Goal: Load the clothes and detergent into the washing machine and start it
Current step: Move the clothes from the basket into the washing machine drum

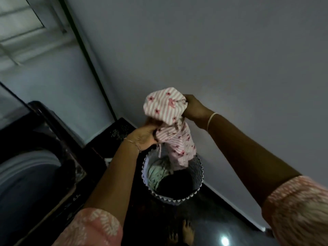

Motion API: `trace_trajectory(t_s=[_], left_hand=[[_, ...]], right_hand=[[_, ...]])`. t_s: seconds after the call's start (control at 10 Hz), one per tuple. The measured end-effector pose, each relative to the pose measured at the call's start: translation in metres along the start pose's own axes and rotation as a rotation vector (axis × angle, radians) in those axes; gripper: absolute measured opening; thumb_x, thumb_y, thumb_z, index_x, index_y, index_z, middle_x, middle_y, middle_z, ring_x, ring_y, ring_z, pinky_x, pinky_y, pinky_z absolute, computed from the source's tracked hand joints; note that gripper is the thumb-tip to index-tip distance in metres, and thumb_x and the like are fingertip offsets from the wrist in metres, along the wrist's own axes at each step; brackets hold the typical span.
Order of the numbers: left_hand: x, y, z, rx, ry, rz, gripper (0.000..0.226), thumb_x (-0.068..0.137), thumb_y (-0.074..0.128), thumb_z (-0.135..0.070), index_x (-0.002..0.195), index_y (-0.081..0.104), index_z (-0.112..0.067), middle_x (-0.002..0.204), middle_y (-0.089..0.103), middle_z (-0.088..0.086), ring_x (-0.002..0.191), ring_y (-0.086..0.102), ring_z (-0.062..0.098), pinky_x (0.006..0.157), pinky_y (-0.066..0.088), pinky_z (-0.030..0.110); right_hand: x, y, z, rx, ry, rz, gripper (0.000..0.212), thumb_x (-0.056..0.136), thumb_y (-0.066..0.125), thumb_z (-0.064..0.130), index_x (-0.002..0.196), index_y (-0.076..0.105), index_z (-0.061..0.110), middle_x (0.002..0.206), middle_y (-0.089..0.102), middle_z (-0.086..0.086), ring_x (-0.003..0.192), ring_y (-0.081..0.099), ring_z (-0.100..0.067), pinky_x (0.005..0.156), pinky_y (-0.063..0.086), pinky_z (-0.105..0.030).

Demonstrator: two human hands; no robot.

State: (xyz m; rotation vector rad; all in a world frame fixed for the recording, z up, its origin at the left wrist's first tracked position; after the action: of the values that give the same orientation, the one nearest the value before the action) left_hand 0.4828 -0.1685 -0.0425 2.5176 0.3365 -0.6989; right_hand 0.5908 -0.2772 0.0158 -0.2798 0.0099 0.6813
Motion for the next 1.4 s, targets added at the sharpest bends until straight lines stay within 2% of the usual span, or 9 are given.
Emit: trace_trajectory(t_s=[0.2,0.4,0.5,0.7,0.9,1.0,1.2,1.3,1.4], left_hand=[[-0.028,0.018,-0.026,0.07,0.152,-0.219,0.04,0.103,0.032,-0.012,0.14,0.04,-0.001,0.144,0.044,0.017,0.102,0.057,0.027,0.082,0.048,0.03],[-0.054,0.035,-0.065,0.09,0.31,-0.256,0.043,0.104,0.03,-0.012,0.145,0.032,0.001,0.149,0.037,0.02,0.134,0.04,0.034,0.099,0.042,0.033],[-0.069,0.04,-0.086,0.165,0.393,-0.31,0.04,0.103,0.03,-0.004,0.142,0.035,0.004,0.143,0.044,0.022,0.093,0.064,0.019,0.057,0.053,0.015],[-0.106,0.089,-0.141,0.476,0.749,0.005,0.026,0.088,0.036,-0.024,0.072,0.056,-0.018,0.065,0.059,-0.001,0.044,0.061,0.009,0.047,0.045,0.017],[-0.152,0.123,-0.16,0.477,0.89,0.054,0.07,0.06,0.045,-0.069,0.074,0.064,-0.003,0.065,0.069,0.014,0.063,0.069,0.013,0.059,0.051,0.022],[-0.153,0.117,-0.149,-0.132,0.566,0.043,0.042,0.1,0.035,-0.016,0.134,0.043,0.006,0.138,0.047,0.029,0.123,0.051,0.023,0.104,0.036,0.028],[-0.144,0.075,-0.167,0.077,0.724,-0.085,0.03,0.1,0.031,-0.009,0.09,0.059,-0.014,0.085,0.061,0.007,0.081,0.055,0.018,0.072,0.046,0.026],[-0.128,0.039,-0.154,0.106,0.657,-0.188,0.016,0.094,0.054,-0.026,0.108,0.061,-0.029,0.116,0.062,-0.004,0.112,0.053,0.012,0.096,0.038,0.036],[-0.116,0.028,-0.127,0.2,0.565,-0.15,0.094,0.054,0.082,-0.061,0.133,0.051,-0.022,0.137,0.055,-0.004,0.127,0.048,0.014,0.106,0.037,0.038]], right_hand=[[-0.018,0.004,0.058,0.124,-0.154,0.112,0.02,0.09,0.05,-0.013,0.093,0.059,0.004,0.082,0.06,-0.002,0.069,0.058,-0.002,0.067,0.05,-0.017],[-0.034,-0.02,0.091,0.265,-0.14,0.088,0.049,0.088,0.053,-0.01,0.131,0.053,0.014,0.136,0.053,-0.01,0.123,0.055,-0.021,0.104,0.046,-0.036],[-0.046,-0.032,0.093,0.532,-0.05,0.092,0.05,0.087,0.039,0.003,0.133,0.055,0.015,0.137,0.056,-0.005,0.11,0.06,-0.017,0.095,0.046,-0.033],[-0.071,-0.024,0.114,0.322,-0.205,0.246,0.062,0.082,0.068,0.022,0.139,0.045,0.019,0.135,0.059,-0.001,0.121,0.058,-0.017,0.1,0.049,-0.035],[-0.065,-0.019,0.119,0.174,-0.192,0.18,0.079,0.069,0.084,0.011,0.138,0.047,0.019,0.133,0.06,0.005,0.119,0.057,-0.01,0.109,0.042,-0.035],[-0.062,-0.023,0.132,0.188,-0.243,0.091,0.077,0.066,0.085,0.01,0.134,0.05,0.02,0.131,0.06,0.003,0.117,0.058,-0.013,0.104,0.045,-0.034],[-0.053,-0.02,0.158,0.294,-0.379,0.045,0.048,0.082,0.07,-0.001,0.123,0.056,0.019,0.119,0.065,-0.004,0.104,0.063,-0.018,0.092,0.053,-0.036],[-0.046,-0.021,0.17,0.397,-0.351,0.017,0.038,0.085,0.067,0.001,0.119,0.059,0.016,0.113,0.068,-0.009,0.097,0.063,-0.026,0.086,0.053,-0.046],[-0.036,-0.023,0.183,0.442,-0.367,0.02,0.043,0.085,0.067,0.006,0.127,0.058,0.01,0.117,0.068,-0.008,0.101,0.066,-0.022,0.087,0.056,-0.039]])
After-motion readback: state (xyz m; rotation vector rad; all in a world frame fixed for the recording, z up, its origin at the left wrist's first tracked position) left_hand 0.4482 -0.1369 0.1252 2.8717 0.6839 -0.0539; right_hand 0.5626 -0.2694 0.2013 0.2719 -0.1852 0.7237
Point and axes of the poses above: each hand's wrist, its own x-axis towards the middle knuckle, its own y-axis out of the palm, z = x × y, the point moved 4 cm from there along x, towards the middle knuckle
